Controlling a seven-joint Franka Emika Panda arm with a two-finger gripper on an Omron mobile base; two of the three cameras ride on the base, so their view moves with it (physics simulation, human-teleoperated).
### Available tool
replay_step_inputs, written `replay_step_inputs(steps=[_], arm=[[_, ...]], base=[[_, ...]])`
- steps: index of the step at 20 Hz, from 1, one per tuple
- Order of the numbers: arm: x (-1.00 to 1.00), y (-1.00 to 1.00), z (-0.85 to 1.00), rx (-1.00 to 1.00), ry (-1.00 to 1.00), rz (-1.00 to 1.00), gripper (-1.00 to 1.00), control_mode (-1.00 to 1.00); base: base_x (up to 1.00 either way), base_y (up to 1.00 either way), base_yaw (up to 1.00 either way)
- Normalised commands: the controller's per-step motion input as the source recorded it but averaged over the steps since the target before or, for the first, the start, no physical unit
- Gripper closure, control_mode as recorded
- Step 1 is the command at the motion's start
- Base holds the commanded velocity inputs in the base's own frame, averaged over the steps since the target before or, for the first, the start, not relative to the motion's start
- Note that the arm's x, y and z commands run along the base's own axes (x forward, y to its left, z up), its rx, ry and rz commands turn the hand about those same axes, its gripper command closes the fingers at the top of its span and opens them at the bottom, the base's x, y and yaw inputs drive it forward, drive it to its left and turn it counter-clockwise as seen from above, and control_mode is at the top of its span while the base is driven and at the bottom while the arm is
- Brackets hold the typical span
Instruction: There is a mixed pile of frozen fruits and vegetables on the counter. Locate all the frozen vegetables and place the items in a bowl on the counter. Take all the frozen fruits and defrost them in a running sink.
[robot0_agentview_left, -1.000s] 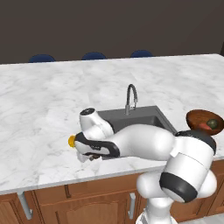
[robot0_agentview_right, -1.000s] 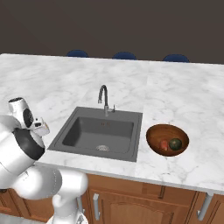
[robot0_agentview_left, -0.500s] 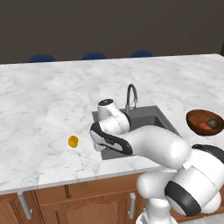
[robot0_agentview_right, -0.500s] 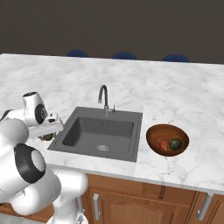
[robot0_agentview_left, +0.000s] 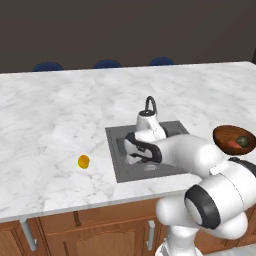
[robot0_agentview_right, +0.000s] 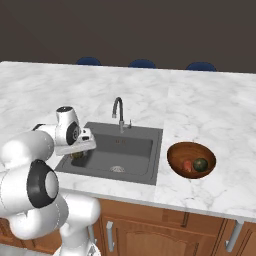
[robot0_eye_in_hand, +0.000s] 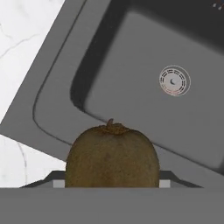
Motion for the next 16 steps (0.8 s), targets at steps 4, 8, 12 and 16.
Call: replay_step_inputs(steps=[4,8,12,16], arm=[[0.53,-0.61,-0.17,0.04,-0.06,0.04,1.0,-1.0],[0.44,-0.24,-0.15,0.02,-0.07,0.04,1.0,-1.0],[0.38,-0.07,-0.33,0.02,0.0,0.03,1.0,-1.0],[0.47,0.0,-0.25,0.0,0.01,0.04,1.0,-1.0]], base=[[0.0,0.0,0.0],[0.0,0.0,0.0],[0.0,0.0,0.0],[0.0,0.0,0.0]])
